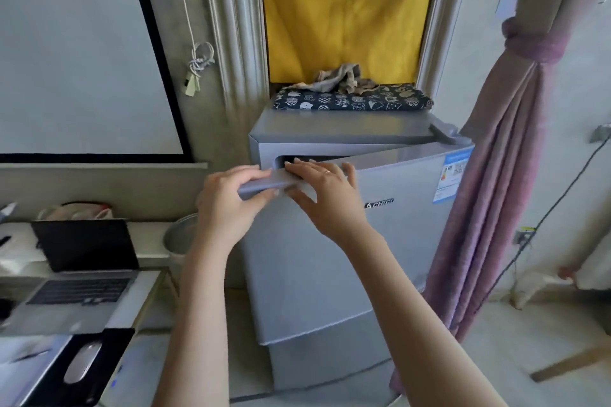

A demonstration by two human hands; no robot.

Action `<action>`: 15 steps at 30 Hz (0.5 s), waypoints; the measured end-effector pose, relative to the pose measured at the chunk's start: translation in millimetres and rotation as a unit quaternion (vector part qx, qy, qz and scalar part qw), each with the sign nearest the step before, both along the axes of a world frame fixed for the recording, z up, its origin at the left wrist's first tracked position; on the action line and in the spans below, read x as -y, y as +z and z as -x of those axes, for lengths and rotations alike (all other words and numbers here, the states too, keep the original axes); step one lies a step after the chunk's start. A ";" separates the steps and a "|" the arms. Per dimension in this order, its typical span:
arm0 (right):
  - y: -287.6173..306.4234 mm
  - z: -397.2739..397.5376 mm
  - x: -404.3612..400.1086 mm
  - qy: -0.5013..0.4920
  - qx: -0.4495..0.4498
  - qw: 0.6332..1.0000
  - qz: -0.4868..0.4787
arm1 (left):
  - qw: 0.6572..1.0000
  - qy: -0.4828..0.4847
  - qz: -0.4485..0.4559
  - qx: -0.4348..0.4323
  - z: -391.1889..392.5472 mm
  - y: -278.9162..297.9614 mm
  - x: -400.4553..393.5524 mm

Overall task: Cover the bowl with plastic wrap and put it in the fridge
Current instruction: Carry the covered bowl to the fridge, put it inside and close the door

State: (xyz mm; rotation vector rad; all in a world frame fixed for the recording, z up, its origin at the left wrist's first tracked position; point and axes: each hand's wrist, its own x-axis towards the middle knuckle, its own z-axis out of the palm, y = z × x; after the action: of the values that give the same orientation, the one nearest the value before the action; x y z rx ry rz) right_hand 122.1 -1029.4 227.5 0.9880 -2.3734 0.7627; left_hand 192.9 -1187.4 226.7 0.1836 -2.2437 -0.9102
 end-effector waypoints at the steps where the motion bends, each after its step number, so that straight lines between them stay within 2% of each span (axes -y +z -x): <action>1: -3.8 10.6 11.1 0.002 -0.022 0.999 0.025 | 0.998 0.040 0.052 -0.010 10.5 -3.9 6.6; 4: -12.3 38.1 37.0 -0.015 -0.060 0.997 0.053 | 0.982 0.124 0.141 0.027 45.4 -14.0 15.9; 7: -20.3 65.2 51.0 -0.043 -0.101 0.994 0.014 | 0.967 0.139 0.209 0.049 79.7 -24.5 17.4; 11: -29.9 89.3 63.3 -0.070 -0.135 0.987 -0.054 | 0.964 0.138 0.217 0.067 116.8 -32.5 30.8; 15: -38.8 103.6 66.0 -0.074 -0.169 0.982 -0.048 | 0.966 0.126 0.222 0.038 132.9 -41.5 40.2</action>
State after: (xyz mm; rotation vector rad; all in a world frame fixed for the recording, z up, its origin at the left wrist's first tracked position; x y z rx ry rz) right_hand 18.4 -1095.4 188.8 0.8864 -2.1716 0.3917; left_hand 60.0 -1227.7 185.2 0.2917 -2.3635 -0.2594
